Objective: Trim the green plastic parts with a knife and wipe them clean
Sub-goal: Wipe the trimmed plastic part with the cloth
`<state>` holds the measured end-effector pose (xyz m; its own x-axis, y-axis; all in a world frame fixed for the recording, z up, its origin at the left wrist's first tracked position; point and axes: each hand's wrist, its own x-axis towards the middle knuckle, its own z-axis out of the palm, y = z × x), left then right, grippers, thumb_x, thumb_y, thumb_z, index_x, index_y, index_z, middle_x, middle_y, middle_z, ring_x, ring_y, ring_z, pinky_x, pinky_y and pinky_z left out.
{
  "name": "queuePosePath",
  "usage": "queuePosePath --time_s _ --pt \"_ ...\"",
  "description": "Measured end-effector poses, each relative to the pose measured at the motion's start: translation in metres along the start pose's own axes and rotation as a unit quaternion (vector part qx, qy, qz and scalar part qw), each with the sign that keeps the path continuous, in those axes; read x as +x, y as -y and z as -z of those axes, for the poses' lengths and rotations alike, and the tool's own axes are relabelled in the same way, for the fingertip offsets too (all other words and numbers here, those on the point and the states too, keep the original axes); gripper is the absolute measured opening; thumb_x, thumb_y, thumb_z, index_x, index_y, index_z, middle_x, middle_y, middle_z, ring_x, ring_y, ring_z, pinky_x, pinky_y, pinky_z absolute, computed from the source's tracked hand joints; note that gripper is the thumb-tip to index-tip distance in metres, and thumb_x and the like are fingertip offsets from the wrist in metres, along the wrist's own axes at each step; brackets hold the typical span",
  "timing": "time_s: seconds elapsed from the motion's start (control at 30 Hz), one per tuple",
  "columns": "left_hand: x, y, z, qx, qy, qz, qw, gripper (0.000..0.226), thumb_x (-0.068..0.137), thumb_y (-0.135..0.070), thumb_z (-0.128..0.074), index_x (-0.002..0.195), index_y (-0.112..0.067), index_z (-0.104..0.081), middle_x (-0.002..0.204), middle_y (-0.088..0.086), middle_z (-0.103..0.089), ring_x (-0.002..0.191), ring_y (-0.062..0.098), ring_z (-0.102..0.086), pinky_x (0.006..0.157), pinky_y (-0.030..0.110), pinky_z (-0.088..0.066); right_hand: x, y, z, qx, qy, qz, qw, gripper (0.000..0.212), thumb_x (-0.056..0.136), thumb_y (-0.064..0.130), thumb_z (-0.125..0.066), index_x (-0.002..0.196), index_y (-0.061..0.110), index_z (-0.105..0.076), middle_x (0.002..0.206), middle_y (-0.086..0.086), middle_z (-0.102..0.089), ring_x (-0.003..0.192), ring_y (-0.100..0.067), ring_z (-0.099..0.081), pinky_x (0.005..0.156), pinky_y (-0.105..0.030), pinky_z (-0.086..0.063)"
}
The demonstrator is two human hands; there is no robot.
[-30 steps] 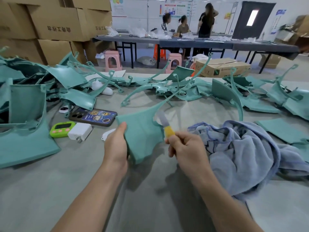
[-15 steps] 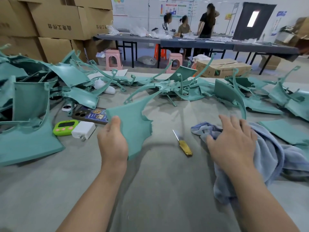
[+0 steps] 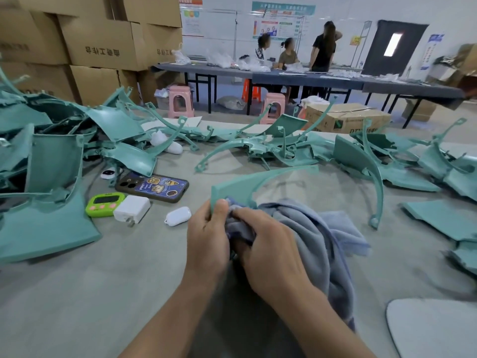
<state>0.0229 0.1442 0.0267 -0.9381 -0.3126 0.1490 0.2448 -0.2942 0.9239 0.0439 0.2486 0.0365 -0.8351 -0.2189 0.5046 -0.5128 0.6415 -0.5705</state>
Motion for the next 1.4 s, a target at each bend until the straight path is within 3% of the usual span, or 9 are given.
queuePosePath --time_s 0.17,0.3,0.47,0.6,0.7,0.8,1.0,1.23,1.4 --pt "-0.006 0.001 0.001 0.132 -0.046 -0.067 0.988 0.042 0.102 -0.014 -0.054 0.060 -0.015 -0.055 0.052 -0.013 -0.050 0.051 0.001 -0.041 0.047 0.016 -0.036 0.039 -0.006 -0.003 0.002 -0.093 -0.093 0.991 0.014 0.085 0.037 -0.044 0.078 0.046 -0.051 0.069 0.016 -0.057 0.070 0.008 -0.052 0.058 -0.017 -0.034" --pt "-0.013 0.006 0.002 0.167 -0.045 -0.091 0.981 0.038 0.102 -0.019 -0.055 0.064 -0.022 -0.058 0.053 -0.011 -0.044 0.053 0.005 -0.034 0.048 0.020 -0.032 0.073 -0.017 -0.003 -0.102 -0.130 -0.261 0.951 0.024 0.099 0.037 -0.049 0.079 0.023 -0.050 0.073 0.004 -0.053 0.083 -0.029 -0.057 0.066 -0.035 -0.028" --pt "0.002 0.001 0.013 0.061 -0.098 -0.023 0.993 0.033 0.099 -0.015 -0.057 0.067 -0.010 -0.063 0.059 -0.004 -0.058 0.058 0.008 -0.049 0.054 0.025 -0.044 0.044 0.020 -0.018 0.014 -0.075 -0.078 0.994 0.020 0.092 0.033 -0.056 0.074 0.031 -0.047 0.070 0.006 -0.056 0.067 -0.015 -0.051 0.062 -0.033 -0.036" --pt "0.010 0.001 0.021 -0.037 -0.112 0.037 0.992 0.027 0.093 -0.011 -0.055 0.068 -0.008 -0.063 0.064 0.006 -0.058 0.061 0.018 -0.054 0.055 0.030 -0.046 0.021 0.024 -0.029 0.004 -0.011 -0.062 0.998 0.017 0.084 0.036 -0.059 0.078 0.022 -0.051 0.064 0.001 -0.059 0.064 -0.020 -0.054 0.060 -0.036 -0.042" --pt "0.012 0.002 0.021 -0.030 -0.099 0.027 0.994 0.027 0.089 -0.022 -0.058 0.070 -0.004 -0.062 0.065 0.005 -0.056 0.064 0.017 -0.050 0.057 0.030 -0.044 0.034 0.017 -0.034 -0.077 -0.093 -0.017 0.992 0.010 0.086 0.032 -0.058 0.093 0.029 -0.052 0.075 0.002 -0.065 0.069 -0.022 -0.058 0.059 -0.033 -0.032" --pt "0.010 0.002 0.018 -0.007 -0.100 0.003 0.995 0.035 0.084 -0.032 -0.059 0.071 0.000 -0.056 0.068 0.006 -0.054 0.065 0.016 -0.049 0.060 0.031 -0.043 0.066 0.001 -0.032 -0.112 -0.109 -0.094 0.983 0.013 0.092 0.037 -0.052 0.101 0.029 -0.057 0.090 0.003 -0.067 0.082 -0.027 -0.060 0.065 -0.034 -0.033" --pt "-0.002 -0.003 0.013 0.135 -0.066 -0.137 0.979 0.050 0.097 -0.020 -0.054 0.050 -0.031 -0.041 0.050 -0.016 -0.029 0.050 0.004 -0.024 0.044 0.013 -0.022 0.107 -0.021 -0.005 -0.105 -0.210 -0.236 0.943 0.029 0.095 0.040 -0.053 0.079 0.017 -0.056 0.062 0.007 -0.050 0.066 -0.030 -0.051 0.058 -0.037 -0.034" --pt "0.022 -0.010 0.027 -0.058 -0.151 0.020 0.987 0.032 0.089 -0.030 -0.058 0.060 -0.018 -0.062 0.064 0.001 -0.055 0.066 0.017 -0.052 0.064 0.035 -0.044 0.049 0.031 -0.016 0.041 0.050 -0.074 0.995 0.034 0.087 0.024 -0.067 0.057 0.030 -0.053 0.053 0.002 -0.050 0.055 -0.016 -0.051 0.054 -0.032 -0.040" --pt "0.034 -0.014 0.035 -0.143 -0.175 0.100 0.969 0.032 0.098 -0.031 -0.057 0.074 -0.012 -0.066 0.077 0.007 -0.073 0.069 0.026 -0.068 0.066 0.037 -0.056 0.024 0.034 -0.007 -0.085 0.133 0.000 0.987 0.020 0.085 0.027 -0.068 0.071 0.025 -0.053 0.059 -0.003 -0.046 0.063 -0.020 -0.049 0.060 -0.039 -0.043"
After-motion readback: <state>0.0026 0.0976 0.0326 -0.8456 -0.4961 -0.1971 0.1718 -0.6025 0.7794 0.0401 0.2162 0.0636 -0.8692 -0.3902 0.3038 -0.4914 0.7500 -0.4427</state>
